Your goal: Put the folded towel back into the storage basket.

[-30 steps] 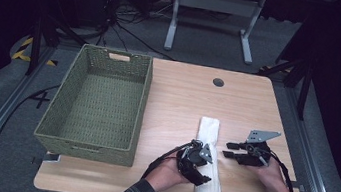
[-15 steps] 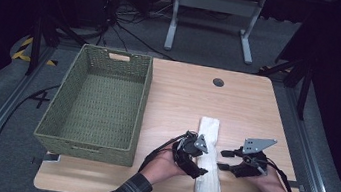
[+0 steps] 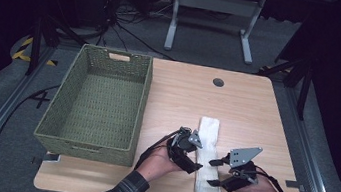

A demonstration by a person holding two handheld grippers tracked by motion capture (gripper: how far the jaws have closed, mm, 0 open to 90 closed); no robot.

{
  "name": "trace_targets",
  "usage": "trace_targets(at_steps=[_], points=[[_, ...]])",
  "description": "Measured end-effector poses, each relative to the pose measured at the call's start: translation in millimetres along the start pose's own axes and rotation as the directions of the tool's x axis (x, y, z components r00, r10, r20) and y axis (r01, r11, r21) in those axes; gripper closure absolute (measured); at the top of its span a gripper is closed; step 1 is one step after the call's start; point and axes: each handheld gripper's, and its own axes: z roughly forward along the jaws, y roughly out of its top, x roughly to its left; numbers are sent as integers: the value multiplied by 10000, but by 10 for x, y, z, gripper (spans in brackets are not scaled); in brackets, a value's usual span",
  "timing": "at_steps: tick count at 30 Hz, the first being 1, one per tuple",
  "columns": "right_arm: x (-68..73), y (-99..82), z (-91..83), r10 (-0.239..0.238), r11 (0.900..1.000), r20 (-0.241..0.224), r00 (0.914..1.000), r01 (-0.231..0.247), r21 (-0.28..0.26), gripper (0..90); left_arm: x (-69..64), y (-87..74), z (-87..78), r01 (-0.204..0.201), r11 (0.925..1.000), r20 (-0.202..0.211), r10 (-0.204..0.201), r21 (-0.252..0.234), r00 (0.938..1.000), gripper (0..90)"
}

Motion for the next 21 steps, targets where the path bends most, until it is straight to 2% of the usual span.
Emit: trace_targets(at_steps=[4, 9, 12, 15, 17, 21], points=[[31, 4, 119, -404, 9984, -50, 9992, 406, 382, 273, 22, -3, -14, -3, 10000, 40, 3, -30, 10000, 280], [48, -2, 182, -600, 9959, 15, 9982, 598, 675, 253, 22, -13, -14, 57, 10000, -1, -57, 27, 10000, 281], [80, -12, 203, -850, 9938, 227, 9961, 831, 743, 251, 24, -9, -19, 76, 9999, 18, -76, 69, 10000, 282], [99, -18, 208, -832, 9941, 357, 9959, 804, 727, 263, 26, -12, -8, 79, 10000, 23, -79, 46, 10000, 282], [106, -20, 201, -818, 9944, 364, 9960, 791, 696, 317, 32, -14, -8, 69, 10000, 24, -69, 60, 10000, 282], [127, -29, 176, -982, 9938, 53, 9952, 977, 536, 536, 46, -11, -18, 53, 10000, 58, -53, 6, 10000, 282]])
